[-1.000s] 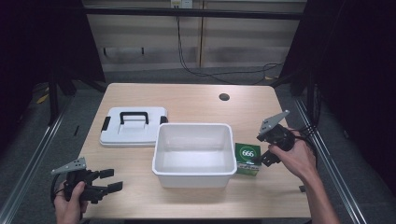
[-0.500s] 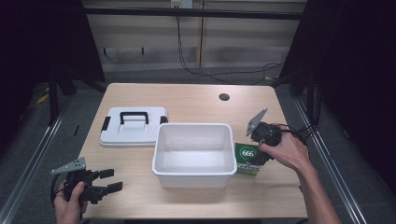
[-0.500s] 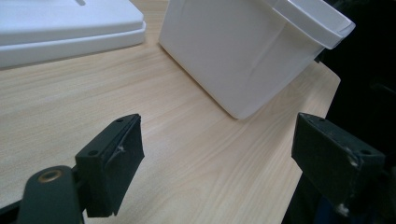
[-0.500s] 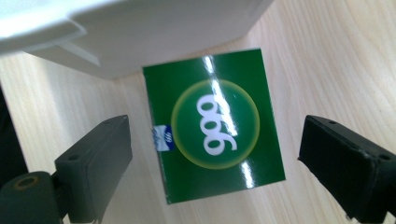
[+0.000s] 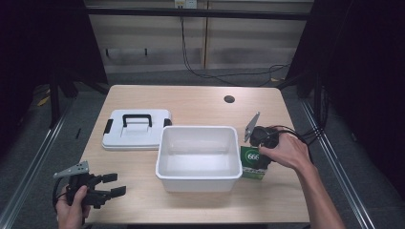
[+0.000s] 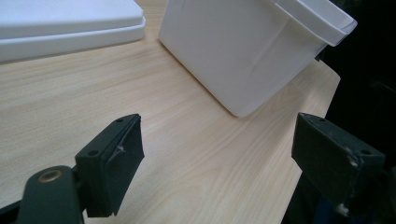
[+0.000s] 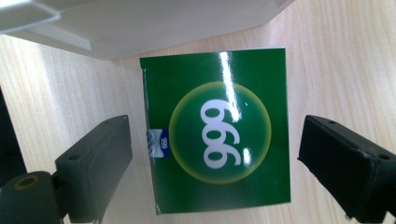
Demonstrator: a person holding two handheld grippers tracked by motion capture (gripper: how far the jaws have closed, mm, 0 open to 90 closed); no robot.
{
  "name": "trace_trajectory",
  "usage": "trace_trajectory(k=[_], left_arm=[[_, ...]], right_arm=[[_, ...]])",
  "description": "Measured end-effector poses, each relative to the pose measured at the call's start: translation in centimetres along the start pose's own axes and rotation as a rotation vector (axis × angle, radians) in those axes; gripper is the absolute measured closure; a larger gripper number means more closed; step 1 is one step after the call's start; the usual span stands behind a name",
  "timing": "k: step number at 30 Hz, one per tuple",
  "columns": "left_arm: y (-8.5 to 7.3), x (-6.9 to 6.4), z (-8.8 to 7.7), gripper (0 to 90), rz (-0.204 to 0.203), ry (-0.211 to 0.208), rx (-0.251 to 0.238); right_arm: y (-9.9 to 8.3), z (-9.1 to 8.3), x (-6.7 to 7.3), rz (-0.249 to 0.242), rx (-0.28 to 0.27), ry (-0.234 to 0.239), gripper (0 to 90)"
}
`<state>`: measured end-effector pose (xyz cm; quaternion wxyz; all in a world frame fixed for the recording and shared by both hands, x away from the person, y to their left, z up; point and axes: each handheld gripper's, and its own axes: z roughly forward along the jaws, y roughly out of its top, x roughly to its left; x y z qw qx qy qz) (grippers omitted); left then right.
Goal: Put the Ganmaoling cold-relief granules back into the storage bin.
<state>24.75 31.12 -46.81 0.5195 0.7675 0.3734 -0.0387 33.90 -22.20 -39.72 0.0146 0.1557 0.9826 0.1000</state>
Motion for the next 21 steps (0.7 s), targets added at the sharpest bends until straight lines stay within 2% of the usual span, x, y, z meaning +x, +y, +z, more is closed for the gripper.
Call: trace_trajectory(k=[8,11,12,14,16,21], left_arm=[[0.0,0.0,0.1,16.7,0.001,0.000,0.011],[0.0,0.0,0.2,16.7,0.000,0.000,0.011],[0.0,0.0,0.2,16.7,0.003,-0.002,0.014],[0.0,0.0,0.2,16.7,-0.002,-0.004,0.012],[0.0,0.0,0.1,16.7,-0.003,-0.005,0.010],[0.0,0.0,0.1,16.7,-0.002,-0.007,0.006]], right_arm=[[0.3,1.0,-0.2,-0.024,0.069,0.017,8.8],[0.4,1.5,-0.3,-0.040,0.074,0.019,9.4],[0.5,1.6,-0.3,-0.043,0.080,0.025,12.1],[0.7,1.9,-0.1,-0.033,0.095,0.021,11.9],[0.9,2.2,-0.2,-0.060,0.096,0.015,11.4],[1.0,2.5,-0.1,-0.062,0.119,0.013,11.7]])
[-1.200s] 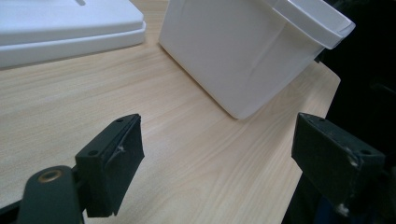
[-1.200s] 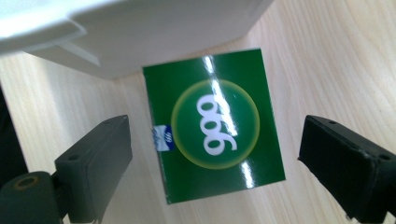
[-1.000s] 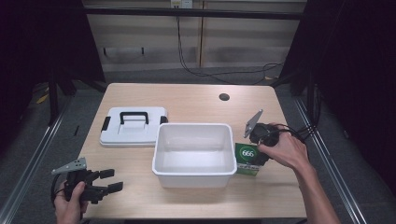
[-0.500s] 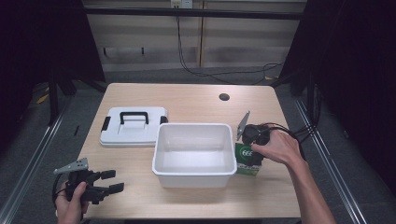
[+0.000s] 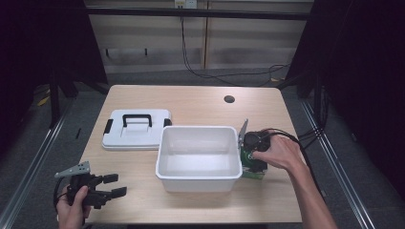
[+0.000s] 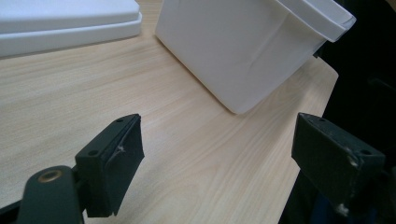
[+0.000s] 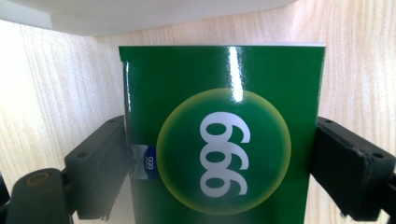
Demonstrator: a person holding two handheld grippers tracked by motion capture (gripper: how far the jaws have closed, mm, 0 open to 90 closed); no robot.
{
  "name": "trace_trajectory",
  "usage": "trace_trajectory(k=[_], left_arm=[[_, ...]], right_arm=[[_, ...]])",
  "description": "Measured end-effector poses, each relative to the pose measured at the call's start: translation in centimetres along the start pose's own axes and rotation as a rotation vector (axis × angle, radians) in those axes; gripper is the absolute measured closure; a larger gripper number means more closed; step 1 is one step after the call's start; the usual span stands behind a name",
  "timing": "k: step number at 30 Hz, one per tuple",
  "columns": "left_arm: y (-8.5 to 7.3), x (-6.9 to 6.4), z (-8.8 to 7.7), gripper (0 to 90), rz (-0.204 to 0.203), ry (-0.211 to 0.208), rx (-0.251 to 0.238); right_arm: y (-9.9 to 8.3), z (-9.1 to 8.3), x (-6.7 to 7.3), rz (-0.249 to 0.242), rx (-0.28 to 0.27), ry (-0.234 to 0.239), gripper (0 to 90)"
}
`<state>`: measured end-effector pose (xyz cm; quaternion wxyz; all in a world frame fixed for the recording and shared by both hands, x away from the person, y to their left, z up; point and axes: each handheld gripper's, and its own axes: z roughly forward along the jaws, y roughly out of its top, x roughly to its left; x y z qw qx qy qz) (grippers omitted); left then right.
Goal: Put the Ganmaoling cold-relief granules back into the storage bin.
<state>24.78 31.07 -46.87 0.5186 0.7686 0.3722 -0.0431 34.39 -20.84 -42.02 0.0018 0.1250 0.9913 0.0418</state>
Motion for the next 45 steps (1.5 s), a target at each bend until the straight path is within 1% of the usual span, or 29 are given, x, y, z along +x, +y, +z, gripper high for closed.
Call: trace_trajectory(k=[2,5,8,9,12,14,15,18,21,23,24,26,27,28,30,31,34,35,38,40,41,45], left_arm=[[0.0,0.0,0.0,16.7,0.001,0.000,0.000],[0.0,0.0,0.0,16.7,0.000,0.000,0.000],[0.0,0.0,0.0,16.7,0.003,0.002,0.001],[0.0,0.0,0.0,16.7,0.004,0.001,0.001],[0.0,0.0,0.0,16.7,0.001,0.000,0.000],[0.0,0.0,0.0,16.7,0.002,0.000,0.000],[0.0,0.0,0.0,16.7,0.003,0.000,0.000],[0.0,0.0,0.0,16.7,0.002,0.001,0.000],[0.0,0.0,0.0,16.7,0.002,0.000,0.000],[0.0,0.0,0.0,16.7,0.002,0.000,0.001],[0.0,0.0,0.0,16.7,0.004,0.000,0.001],[0.0,0.0,0.0,16.7,0.001,-0.001,0.000],[0.0,0.0,0.0,16.7,0.001,0.000,-0.001],[0.0,0.0,0.0,16.7,0.003,0.002,0.000],[0.0,0.0,0.0,16.7,0.003,0.002,0.000],[0.0,0.0,0.0,16.7,0.004,0.002,0.001],[0.0,0.0,0.0,16.7,0.003,0.002,-0.001],[0.0,0.0,0.0,16.7,0.001,0.001,-0.001],[0.0,0.0,0.0,16.7,0.003,0.002,0.000],[0.0,0.0,0.0,16.7,0.002,0.000,0.000],[0.0,0.0,0.0,16.7,0.003,0.003,0.000],[0.0,0.0,0.0,16.7,0.003,0.002,0.000]], right_arm=[[0.0,0.1,0.0,-0.011,0.006,0.001,11.7],[-0.1,0.2,0.0,-0.009,0.018,-0.001,13.1],[-0.1,0.1,0.0,-0.007,0.020,0.004,15.2],[-0.2,0.0,0.0,0.002,0.023,0.004,15.5],[-0.3,0.0,0.0,-0.011,0.017,0.006,15.8],[-0.4,-0.1,0.0,0.012,0.025,0.014,15.9],[-0.4,-0.2,0.0,0.008,0.018,0.013,15.9],[-0.6,-0.5,-0.1,0.017,0.011,0.020,15.9],[-0.9,-1.0,-0.1,0.021,-0.016,0.026,16.0],[-1.1,-1.3,-0.1,0.036,-0.030,0.016,16.1],[-1.3,-1.4,-0.2,0.026,-0.031,0.019,16.1],[-1.5,-1.6,-0.2,0.042,-0.021,0.020,16.1],[-1.6,-1.6,-0.1,0.040,-0.018,0.016,16.1],[-1.7,-1.7,0.0,0.046,-0.014,0.022,16.1],[-1.8,-1.9,-0.1,0.041,-0.023,0.029,16.2],[-1.9,-2.1,0.0,0.051,-0.022,0.029,16.1],[-2.2,-2.4,-0.1,0.049,-0.034,0.029,16.1],[-2.4,-2.5,0.0,0.061,-0.041,0.029,16.2],[-2.7,-2.9,0.1,0.056,-0.038,0.044,16.2],[-2.9,-3.1,0.1,0.049,-0.048,0.037,16.3],[-3.0,-3.3,0.2,0.056,-0.045,0.043,16.3],[-3.3,-3.9,0.3,0.053,-0.054,0.030,16.2]])
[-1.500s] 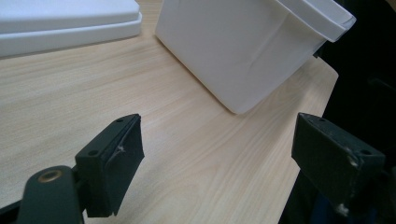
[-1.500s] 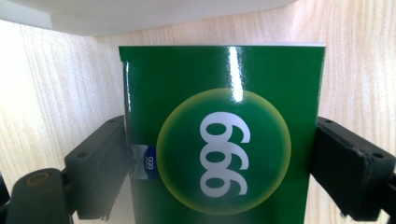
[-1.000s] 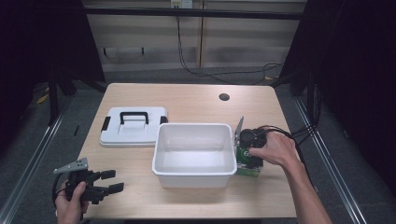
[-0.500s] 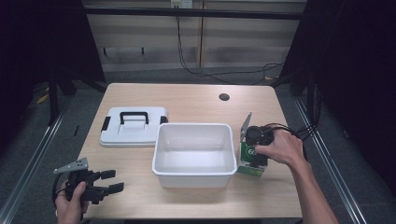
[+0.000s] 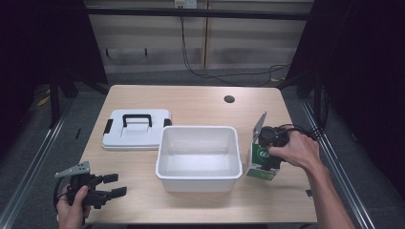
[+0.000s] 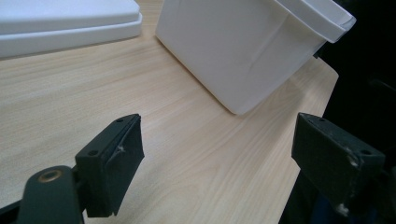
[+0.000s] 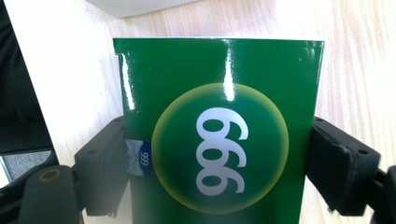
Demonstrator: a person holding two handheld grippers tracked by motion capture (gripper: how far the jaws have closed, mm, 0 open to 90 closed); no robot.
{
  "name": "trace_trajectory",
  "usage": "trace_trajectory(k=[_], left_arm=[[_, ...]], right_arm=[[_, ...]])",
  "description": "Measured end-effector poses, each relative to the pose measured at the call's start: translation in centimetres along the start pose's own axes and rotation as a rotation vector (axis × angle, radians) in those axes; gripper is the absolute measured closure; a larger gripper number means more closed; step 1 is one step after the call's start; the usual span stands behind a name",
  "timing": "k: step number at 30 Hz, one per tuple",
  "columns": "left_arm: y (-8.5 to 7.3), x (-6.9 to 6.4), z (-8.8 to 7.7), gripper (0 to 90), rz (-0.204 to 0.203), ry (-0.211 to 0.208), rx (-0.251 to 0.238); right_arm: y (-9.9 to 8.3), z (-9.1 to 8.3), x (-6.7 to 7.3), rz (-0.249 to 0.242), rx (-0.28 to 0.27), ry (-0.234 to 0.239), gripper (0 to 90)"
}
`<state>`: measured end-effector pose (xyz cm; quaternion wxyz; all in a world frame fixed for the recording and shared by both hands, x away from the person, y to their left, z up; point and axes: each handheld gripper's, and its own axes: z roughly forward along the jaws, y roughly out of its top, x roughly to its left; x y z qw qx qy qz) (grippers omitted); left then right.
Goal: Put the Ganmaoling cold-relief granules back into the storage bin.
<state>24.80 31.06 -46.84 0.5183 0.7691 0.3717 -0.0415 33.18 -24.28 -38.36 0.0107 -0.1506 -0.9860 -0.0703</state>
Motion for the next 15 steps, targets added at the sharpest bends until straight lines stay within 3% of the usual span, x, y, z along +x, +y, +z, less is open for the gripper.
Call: trace_trajectory(k=[15], left_arm=[[0.0,0.0,0.0,16.7,-0.001,-0.002,0.000]], right_arm=[[-0.3,-1.9,0.8,-0.021,0.007,-0.012,16.2]])
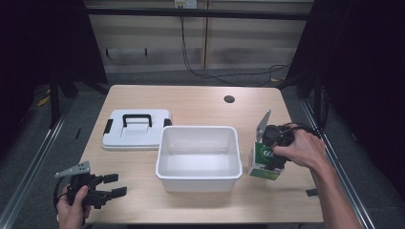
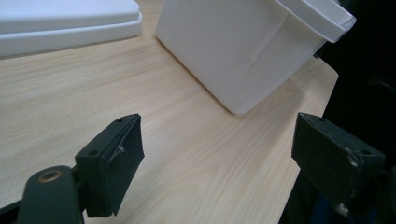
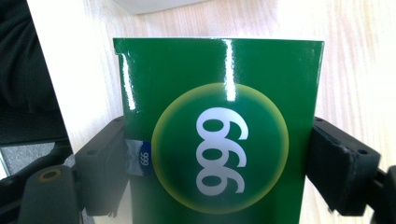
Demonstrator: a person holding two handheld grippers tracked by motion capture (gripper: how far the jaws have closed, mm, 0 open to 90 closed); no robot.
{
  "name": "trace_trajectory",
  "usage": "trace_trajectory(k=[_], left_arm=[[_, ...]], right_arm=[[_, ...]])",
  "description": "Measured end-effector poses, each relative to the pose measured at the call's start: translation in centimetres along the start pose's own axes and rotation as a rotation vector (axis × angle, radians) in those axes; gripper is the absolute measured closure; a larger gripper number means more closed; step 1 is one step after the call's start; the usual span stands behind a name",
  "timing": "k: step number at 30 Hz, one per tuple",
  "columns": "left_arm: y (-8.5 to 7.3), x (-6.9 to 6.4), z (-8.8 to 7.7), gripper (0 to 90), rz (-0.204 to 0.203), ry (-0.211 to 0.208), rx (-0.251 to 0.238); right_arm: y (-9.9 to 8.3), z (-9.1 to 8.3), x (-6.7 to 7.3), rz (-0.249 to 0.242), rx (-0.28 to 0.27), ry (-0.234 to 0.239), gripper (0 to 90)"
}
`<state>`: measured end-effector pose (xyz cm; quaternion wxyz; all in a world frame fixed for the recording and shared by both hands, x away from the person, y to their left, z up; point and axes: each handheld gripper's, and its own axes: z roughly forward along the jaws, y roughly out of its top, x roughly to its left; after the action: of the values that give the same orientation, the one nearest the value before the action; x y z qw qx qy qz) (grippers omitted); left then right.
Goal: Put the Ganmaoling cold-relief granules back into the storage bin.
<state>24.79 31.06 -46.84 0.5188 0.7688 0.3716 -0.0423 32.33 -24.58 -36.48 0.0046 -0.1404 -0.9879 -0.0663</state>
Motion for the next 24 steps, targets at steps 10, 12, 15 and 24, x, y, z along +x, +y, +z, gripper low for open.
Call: trace_trajectory(k=[10,12,15,24], left_arm=[[0.0,0.0,0.0,16.7,-0.001,0.002,0.003],[0.0,0.0,0.1,16.7,-0.004,0.000,0.003],[0.0,0.0,0.1,16.7,-0.001,0.003,0.005],[0.0,0.0,0.0,16.7,-0.004,0.004,-0.002]], right_arm=[[0.1,-2.0,0.5,-0.023,-0.007,-0.006,16.2],[0.1,-2.3,0.6,-0.032,-0.008,-0.003,16.2],[0.2,-2.7,0.6,-0.037,0.001,-0.008,16.2],[0.6,-4.0,0.7,-0.041,0.023,-0.014,16.2]])
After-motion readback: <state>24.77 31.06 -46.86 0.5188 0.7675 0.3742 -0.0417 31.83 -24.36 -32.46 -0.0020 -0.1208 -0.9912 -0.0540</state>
